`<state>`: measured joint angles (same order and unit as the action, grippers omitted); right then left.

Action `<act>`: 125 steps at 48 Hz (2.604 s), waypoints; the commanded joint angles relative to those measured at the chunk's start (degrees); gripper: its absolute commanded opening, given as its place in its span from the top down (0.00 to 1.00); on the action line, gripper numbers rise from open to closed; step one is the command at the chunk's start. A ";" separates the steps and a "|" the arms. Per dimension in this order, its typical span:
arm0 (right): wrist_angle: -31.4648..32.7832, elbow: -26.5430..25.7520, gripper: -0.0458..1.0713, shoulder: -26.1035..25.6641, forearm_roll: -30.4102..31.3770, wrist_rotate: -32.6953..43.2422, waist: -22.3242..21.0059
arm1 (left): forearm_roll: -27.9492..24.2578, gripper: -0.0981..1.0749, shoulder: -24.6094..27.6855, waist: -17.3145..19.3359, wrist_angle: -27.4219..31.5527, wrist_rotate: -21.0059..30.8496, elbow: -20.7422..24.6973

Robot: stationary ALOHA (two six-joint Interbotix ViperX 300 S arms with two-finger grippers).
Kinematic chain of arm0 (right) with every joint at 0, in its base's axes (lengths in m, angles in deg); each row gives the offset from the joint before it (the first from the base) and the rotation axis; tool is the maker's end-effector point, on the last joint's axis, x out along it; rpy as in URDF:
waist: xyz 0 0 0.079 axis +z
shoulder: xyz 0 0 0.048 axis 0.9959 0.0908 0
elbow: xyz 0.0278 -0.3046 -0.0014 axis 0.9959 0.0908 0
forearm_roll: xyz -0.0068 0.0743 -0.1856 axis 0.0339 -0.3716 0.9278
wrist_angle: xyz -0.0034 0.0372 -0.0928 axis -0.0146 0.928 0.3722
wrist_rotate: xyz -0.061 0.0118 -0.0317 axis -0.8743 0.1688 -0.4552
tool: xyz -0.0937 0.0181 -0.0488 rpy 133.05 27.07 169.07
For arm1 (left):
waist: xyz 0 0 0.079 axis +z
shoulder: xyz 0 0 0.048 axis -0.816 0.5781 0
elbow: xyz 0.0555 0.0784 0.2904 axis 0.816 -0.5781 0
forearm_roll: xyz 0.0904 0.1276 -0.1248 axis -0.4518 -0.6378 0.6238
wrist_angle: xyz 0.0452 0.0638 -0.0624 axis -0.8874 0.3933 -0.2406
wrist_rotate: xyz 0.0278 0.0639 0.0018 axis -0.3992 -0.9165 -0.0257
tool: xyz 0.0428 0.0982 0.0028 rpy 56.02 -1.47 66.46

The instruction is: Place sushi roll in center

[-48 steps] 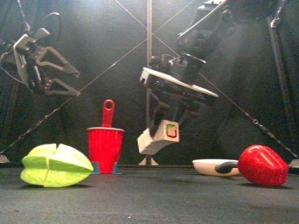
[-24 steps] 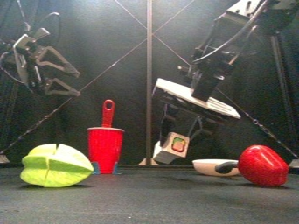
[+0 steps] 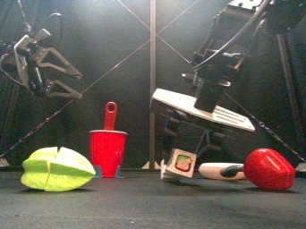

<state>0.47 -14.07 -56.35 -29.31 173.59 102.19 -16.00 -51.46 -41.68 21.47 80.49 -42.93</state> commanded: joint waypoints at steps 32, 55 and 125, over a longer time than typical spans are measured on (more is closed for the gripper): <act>0.44 -1.32 0.16 -0.70 0.35 0.97 0.44 | 0.09 0.03 0.09 0.09 -0.18 0.00 0.79; -3.60 -3.08 0.11 0.35 0.18 0.35 0.79 | -0.18 0.03 0.09 0.97 -0.18 -0.09 0.97; 0.35 3.69 0.11 -8.88 5.80 -0.79 1.23 | 0.35 0.03 0.09 0.97 -0.18 0.00 0.79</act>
<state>0.47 -10.64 -61.18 -24.65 172.88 103.42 -15.73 -51.46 -40.80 21.47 80.58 -42.93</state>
